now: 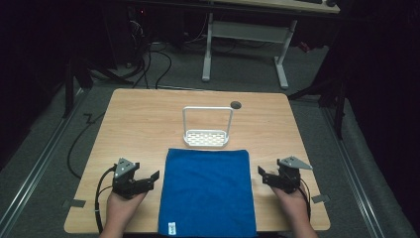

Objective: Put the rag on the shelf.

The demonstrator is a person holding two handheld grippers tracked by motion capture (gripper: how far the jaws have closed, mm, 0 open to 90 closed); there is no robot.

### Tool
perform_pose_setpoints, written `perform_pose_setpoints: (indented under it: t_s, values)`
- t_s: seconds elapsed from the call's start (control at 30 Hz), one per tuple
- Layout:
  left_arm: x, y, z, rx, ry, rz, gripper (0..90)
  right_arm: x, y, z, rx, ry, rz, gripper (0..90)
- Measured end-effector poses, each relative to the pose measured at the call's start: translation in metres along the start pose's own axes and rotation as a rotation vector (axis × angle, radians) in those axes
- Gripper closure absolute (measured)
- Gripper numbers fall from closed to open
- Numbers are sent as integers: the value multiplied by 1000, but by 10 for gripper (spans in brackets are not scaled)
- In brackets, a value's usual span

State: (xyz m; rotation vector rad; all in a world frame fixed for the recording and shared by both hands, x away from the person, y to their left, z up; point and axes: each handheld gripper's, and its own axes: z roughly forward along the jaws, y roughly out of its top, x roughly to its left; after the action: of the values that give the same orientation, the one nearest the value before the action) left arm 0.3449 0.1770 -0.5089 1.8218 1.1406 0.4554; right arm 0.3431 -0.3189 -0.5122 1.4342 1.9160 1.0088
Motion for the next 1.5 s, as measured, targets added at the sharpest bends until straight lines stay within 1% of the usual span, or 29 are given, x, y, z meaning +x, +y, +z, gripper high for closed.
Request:
perform_pose_setpoints:
  t_s: [0.03, 0.07, 0.1, 0.17, 0.2, 0.23, 0.33, 0.37, 0.47, 0.5, 0.53, 0.6, 0.63, 0.73, 0.77, 0.87, 0.97, 1.0, 1.03, 1.07, 1.1, 1.13, 1.17, 1.27, 1.3, 1.4, 1.43, 1.47, 1.5]
  values:
    - [-1, -2, 0, 24, 26, 45, 157, -4, 4, 1, 4, -7, 15, 157]
    - [-1, -2, 0, 24, 26, 45, 158, -4, 4, 1, 4, -7, 15, 157]
    - [1, -5, -2, 27, 11, 28, 158, -5, 4, 1, 0, -10, 14, 163]
    - [11, -12, -8, 2, -29, -50, 175, -4, 6, 1, -12, 9, 49, 170]
    - [11, -12, -8, 2, -29, -50, 176, -3, 7, 2, -8, 26, 65, 169]
    - [16, -15, -9, 6, -24, -55, 176, -2, 8, 5, -5, 35, 62, 169]
    - [18, -16, -12, 18, -13, -35, 176, 4, 11, 9, 7, 46, 42, 163]
    - [20, -18, -17, 14, -2, -49, 176, 9, 17, 12, 1, 59, 17, 152]
    - [23, -21, -22, -4, 9, -108, 191, 15, 20, 11, -45, 118, 6, 156]
    - [23, -21, -22, -4, 9, -108, 195, 17, 20, 11, -47, 125, 4, 162]
    - [23, -22, -21, 4, 33, -102, 195, 18, 21, 11, -40, 128, 0, 168]
    - [22, -22, -21, 6, 43, -98, 202, 18, 21, 12, -34, 138, 4, 172]
    - [20, -19, -21, 8, 52, -101, 208, 16, 22, 14, -35, 157, 26, 185]
    - [18, -14, -18, 7, 58, -97, 213, 16, 24, 15, -32, 171, 24, 192]
    - [15, -7, -13, 1, 74, -90, 215, 18, 25, 17, -33, 173, 10, 206]
    - [11, -1, -5, 16, 70, -73, 221, 20, 26, 16, -42, 175, 4, 230]
    - [6, 12, 13, 44, 67, -55, 221, 20, 26, 18, -47, 185, 17, 264]
    - [6, 12, 13, 44, 67, -55, 253, 20, 26, 18, -47, 185, 17, 264]
    - [3, 17, 22, 40, 32, -41, 278, 22, 24, 20, -29, 181, 1, 267]
    - [3, 17, 22, 40, 32, -41, 274, 22, 24, 20, -29, 181, 1, 267]
    - [2, 21, 32, 43, 15, -34, 271, 23, 21, 19, -13, 180, -12, 273]
    - [2, 21, 32, 43, 15, -34, 271, 23, 21, 19, -13, 180, -12, 273]
    - [1, 23, 41, 38, 0, -28, 269, 23, 17, 16, -13, 180, -14, 285]
    - [2, 23, 48, 34, -10, -38, 268, 24, 13, 11, -3, 166, -31, 284]
    - [0, 25, 55, 32, -18, -37, 276, 24, 7, 6, 1, 140, -47, 286]
    - [-1, 26, 61, 33, -13, -19, 309, 22, 2, -1, -6, 132, -22, 296]
    - [-3, 29, 68, 54, -9, 3, 313, 19, -1, -5, -13, 122, -13, 304]
    - [-3, 29, 68, 54, -9, 3, 320, 19, -1, -5, -13, 122, -13, 304]
    - [-4, 32, 75, 66, -8, 23, 322, 16, -3, -7, -20, 110, -12, 306]
